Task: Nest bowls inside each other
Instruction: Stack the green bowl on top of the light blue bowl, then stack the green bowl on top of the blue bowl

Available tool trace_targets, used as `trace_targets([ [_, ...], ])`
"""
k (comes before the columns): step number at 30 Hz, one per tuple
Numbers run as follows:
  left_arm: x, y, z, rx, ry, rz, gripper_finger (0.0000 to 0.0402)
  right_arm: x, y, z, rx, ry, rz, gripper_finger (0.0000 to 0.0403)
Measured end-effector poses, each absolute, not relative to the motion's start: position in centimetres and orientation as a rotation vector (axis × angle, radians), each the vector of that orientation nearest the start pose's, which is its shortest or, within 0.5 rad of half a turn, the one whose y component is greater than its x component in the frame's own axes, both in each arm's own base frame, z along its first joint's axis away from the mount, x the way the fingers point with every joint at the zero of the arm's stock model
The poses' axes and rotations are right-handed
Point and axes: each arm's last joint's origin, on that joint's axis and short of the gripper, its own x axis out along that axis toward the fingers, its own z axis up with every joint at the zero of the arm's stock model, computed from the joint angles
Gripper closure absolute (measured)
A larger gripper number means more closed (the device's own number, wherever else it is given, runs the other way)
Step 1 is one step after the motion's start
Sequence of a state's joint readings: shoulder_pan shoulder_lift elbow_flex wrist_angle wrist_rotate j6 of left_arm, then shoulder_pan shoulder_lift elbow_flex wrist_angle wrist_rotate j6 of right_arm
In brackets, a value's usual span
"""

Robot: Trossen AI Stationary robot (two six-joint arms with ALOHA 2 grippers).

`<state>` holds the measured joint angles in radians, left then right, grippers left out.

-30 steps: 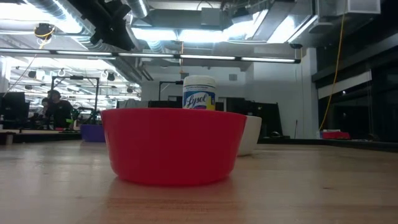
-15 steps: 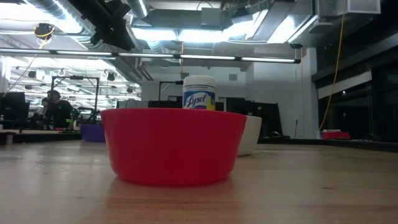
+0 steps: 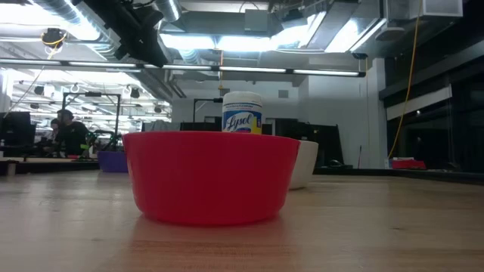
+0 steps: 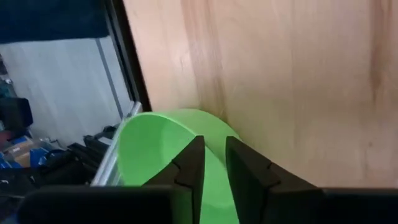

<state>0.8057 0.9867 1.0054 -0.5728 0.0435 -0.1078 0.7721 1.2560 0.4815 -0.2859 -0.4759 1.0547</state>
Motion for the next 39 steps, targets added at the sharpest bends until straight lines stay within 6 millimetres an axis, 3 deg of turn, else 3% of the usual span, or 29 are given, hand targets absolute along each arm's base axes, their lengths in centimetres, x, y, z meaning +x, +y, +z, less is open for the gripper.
trace_targets([
  [6,14.9,14.3,34.1,-0.302,0.438,0.738,0.0304,12.5,14.5,13.6,0.654,1.650,0.411,0.0306],
  [15,15.0,14.1,36.0,-0.302,0.360,0.750,0.0304,13.5,13.5,15.3,0.701,1.479,0.464,0.0229],
  [29,15.7,12.9,36.2,-0.297,0.380,0.746,0.0304,10.9,14.3,15.2,0.535,1.647,0.693,0.0247],
  [39,16.2,13.0,35.6,-0.303,0.431,0.753,0.0304,11.1,14.4,14.5,0.541,1.582,0.622,0.0240],
])
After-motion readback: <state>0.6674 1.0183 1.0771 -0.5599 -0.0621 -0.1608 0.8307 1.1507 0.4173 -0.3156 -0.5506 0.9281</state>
